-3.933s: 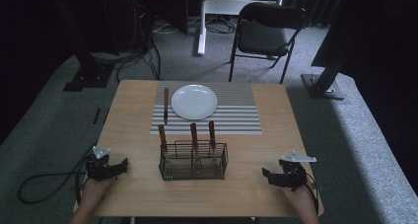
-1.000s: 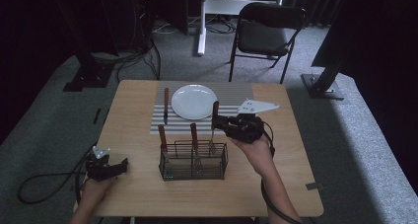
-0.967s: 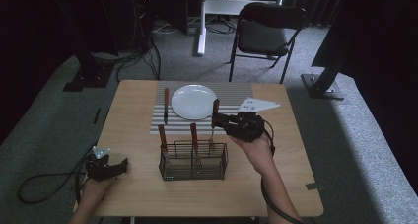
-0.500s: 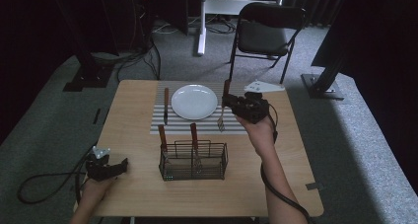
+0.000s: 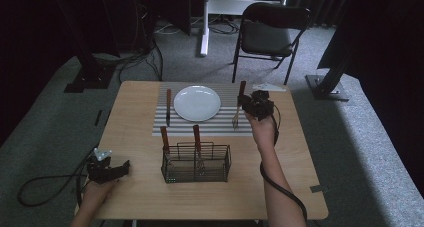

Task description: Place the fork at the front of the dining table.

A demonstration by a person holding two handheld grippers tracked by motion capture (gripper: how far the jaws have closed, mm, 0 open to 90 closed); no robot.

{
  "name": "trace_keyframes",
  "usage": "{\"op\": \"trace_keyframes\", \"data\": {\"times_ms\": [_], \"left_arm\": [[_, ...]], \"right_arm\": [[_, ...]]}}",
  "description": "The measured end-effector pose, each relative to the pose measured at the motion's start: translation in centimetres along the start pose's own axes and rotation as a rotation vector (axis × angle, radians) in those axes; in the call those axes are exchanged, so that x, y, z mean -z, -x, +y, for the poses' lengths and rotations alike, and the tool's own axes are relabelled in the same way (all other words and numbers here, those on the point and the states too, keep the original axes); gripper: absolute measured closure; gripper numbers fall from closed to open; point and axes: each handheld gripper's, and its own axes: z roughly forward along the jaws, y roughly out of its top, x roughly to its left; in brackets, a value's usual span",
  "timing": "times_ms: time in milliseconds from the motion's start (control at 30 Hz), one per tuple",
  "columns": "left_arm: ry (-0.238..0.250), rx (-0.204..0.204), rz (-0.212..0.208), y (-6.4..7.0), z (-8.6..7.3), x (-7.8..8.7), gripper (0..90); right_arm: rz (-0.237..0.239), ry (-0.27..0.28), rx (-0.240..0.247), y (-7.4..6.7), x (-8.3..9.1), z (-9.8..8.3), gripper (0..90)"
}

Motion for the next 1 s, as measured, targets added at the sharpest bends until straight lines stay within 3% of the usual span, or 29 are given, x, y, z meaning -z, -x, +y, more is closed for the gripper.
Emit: {"op": "trace_keyframes", "data": {"times_ms": [433,800,833,1000], "left_arm": [[0.0,0.0,0.0,0.0,0.0,0.0,9.9],[0.0,0.0,0.0,0.0,0.0,0.0,9.9],[0.0,0.0,0.0,0.0,0.0,0.0,9.9],[0.0,-0.001,-0.002,0.0,0.0,0.0,10.0]], "right_arm": [[-0.122,-0.04,-0.104,1.5,-3.7,-0.9,76.2],[-0.184,-0.093,-0.104,1.2,-6.5,-1.1,76.2],[-0.213,-0.107,-0.101,1.2,-7.2,-1.4,76.2],[-0.249,-0.112,-0.111,1.0,-8.4,-1.6,76.2]]}}
